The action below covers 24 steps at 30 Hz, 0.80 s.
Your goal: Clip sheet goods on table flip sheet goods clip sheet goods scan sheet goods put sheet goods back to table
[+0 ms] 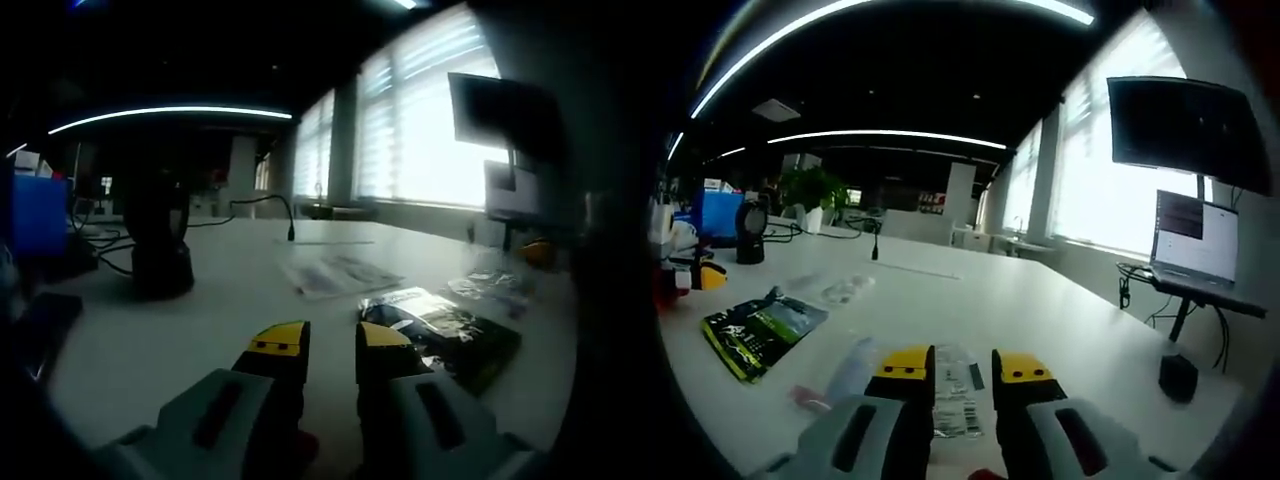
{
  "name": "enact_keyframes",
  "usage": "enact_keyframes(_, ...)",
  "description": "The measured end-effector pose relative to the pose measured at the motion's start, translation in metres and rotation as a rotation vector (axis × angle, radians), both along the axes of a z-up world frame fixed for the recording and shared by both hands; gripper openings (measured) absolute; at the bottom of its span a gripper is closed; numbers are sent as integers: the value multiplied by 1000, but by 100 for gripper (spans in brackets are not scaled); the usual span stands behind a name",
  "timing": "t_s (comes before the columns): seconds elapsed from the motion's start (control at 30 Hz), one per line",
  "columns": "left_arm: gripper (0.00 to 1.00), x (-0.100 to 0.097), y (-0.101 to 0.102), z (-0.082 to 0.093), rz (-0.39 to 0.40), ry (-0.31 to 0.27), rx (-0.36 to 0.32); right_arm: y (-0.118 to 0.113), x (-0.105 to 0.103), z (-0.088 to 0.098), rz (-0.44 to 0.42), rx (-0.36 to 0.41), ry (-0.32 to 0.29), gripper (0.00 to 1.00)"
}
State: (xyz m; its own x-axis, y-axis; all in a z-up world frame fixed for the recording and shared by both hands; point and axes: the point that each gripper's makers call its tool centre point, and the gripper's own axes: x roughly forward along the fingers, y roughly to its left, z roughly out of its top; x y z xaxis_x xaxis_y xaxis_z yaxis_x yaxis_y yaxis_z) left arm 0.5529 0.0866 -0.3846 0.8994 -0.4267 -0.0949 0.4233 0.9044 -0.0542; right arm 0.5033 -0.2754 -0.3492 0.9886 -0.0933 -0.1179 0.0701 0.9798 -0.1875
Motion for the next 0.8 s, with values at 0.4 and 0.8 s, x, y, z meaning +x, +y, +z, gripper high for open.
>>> enact_keyframes(0.4, 12, 0, 1, 0, 5, -3, 9, -4, 3, -5, 38, 25, 10, 0)
enact_keyframes(0.8, 12, -1, 1, 1, 8, -8, 18, 5, 5, 1, 128, 36, -4, 0)
